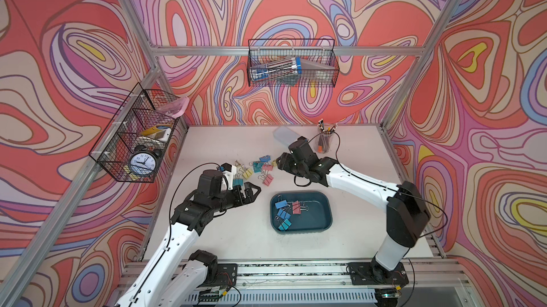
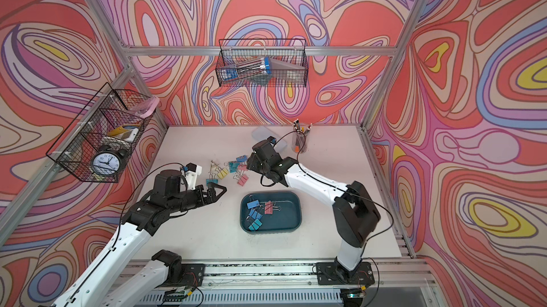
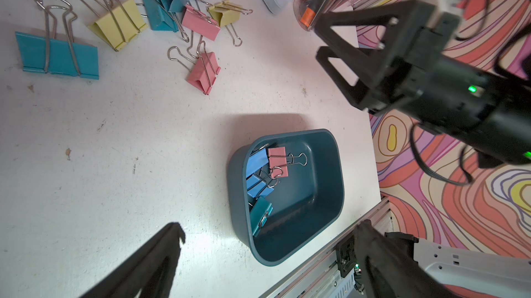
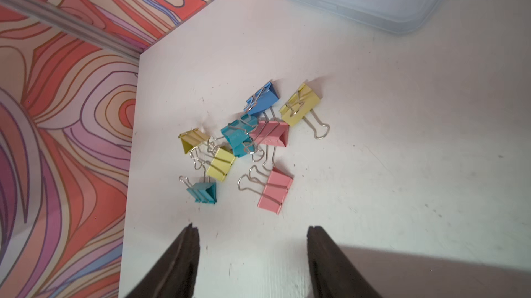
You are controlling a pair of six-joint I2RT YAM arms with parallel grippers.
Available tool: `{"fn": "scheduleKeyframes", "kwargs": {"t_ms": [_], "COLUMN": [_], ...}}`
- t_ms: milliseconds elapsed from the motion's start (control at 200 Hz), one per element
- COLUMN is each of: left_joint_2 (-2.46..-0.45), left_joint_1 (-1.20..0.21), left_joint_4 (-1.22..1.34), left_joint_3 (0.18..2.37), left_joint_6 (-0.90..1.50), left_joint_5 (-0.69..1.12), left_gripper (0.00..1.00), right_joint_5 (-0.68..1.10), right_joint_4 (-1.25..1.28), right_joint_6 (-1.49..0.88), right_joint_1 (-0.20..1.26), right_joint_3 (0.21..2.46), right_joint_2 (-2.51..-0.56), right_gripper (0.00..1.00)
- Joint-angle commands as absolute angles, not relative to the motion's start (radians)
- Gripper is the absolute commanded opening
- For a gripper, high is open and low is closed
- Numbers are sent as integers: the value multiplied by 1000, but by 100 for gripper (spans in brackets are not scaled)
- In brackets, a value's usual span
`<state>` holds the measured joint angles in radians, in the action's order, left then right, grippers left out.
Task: Put the binder clips in the storage box
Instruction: Pick up the binder clip at the center of the board.
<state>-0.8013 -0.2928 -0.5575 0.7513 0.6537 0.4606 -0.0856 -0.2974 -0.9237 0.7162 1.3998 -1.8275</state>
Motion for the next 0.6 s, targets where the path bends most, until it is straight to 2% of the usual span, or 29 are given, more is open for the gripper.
{"fn": "scheduleKeyframes", "kwargs": {"t_ms": [0, 175, 411, 471, 596], "left_joint_2": [-768, -758, -767, -771, -775], "left_joint_1": [-287, -287, -287, -287, -287], "left_joint_4": [-606, -623, -614, -609, -602], "left_joint_3": [758, 753, 755, 753, 750], "left_joint_6": [637, 638, 644, 648, 651], "left_joint_5": [442, 439, 444, 446, 448], "left_gripper": [99, 99, 99, 99, 99], "right_joint_5": [-102, -50, -11, 13, 43], "right_joint_4": [-234, -145, -69, -55, -30], "right_joint_6": [-980, -1062, -1093, -1096, -1096], "right_joint_1": [676, 632, 599, 595, 594], "right_joint_3": [1452, 1494, 1510, 1515, 1513], "right_joint_2": [-1940, -2085, -2160, -2172, -2171], "right_gripper": [62, 62, 43, 43, 53]}}
